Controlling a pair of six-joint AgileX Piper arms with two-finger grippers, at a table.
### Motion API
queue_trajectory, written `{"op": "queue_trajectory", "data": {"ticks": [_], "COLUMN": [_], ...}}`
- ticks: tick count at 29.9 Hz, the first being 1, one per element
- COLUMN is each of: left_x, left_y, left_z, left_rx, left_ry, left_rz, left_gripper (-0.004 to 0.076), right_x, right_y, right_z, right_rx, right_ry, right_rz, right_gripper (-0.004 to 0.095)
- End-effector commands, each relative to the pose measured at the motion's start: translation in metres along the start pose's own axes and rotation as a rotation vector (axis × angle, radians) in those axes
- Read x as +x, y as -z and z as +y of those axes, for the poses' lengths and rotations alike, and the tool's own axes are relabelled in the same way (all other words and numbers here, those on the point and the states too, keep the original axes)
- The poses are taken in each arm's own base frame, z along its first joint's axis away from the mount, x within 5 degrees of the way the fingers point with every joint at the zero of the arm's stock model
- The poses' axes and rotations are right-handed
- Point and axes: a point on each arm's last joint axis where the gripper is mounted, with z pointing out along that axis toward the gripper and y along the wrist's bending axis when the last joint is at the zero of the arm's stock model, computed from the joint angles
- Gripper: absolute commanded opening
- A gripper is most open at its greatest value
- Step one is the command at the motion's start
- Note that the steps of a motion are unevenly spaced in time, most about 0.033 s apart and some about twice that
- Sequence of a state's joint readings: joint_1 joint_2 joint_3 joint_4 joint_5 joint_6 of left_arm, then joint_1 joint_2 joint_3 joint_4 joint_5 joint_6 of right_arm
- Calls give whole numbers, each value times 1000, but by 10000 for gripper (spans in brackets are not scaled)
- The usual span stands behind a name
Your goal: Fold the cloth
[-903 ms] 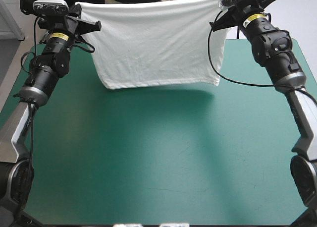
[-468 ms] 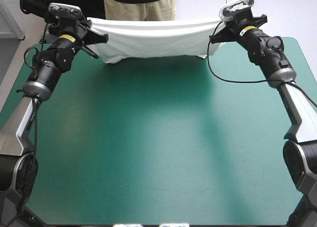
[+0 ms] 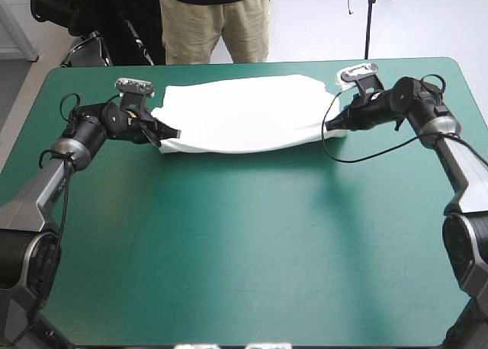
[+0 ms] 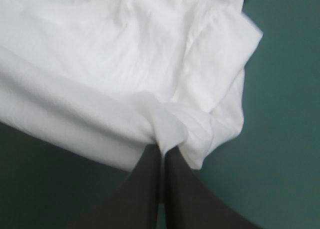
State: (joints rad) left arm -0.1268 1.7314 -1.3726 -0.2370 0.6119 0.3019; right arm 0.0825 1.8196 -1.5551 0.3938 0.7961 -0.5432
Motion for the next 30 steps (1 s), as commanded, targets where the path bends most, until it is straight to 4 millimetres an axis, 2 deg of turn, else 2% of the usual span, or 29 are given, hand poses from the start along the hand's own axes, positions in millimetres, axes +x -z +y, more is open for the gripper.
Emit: {"op": "queue_trajectory", "data": {"ticks": [1,6,14,19,22,26,30], "left_x": [1,30,83,116,127,132,132], "left_y": [20,19,44,57,61,62,62], "left_z": [-5,-9,-20,-37,-48,-62,-65], "left_rx": [16,33,66,108,132,157,160], "left_ry": [1,-1,-5,-36,-68,-93,-82], "left_rz": [4,112,202,289,307,316,316], "left_gripper": [-17,-17,-17,-17,-17,-17,-17], "right_x": [7,42,107,140,152,154,159], "right_y": [24,25,37,52,63,77,77], "right_z": [-2,6,31,46,53,59,62], "right_rx": [-26,-57,-101,-112,-107,-109,-134], "right_ry": [-25,-33,-76,-96,-107,-98,-104], "right_rz": [8,116,245,282,272,249,291], "right_gripper": [-17,-17,-16,-16,-12,-13,-13]}}
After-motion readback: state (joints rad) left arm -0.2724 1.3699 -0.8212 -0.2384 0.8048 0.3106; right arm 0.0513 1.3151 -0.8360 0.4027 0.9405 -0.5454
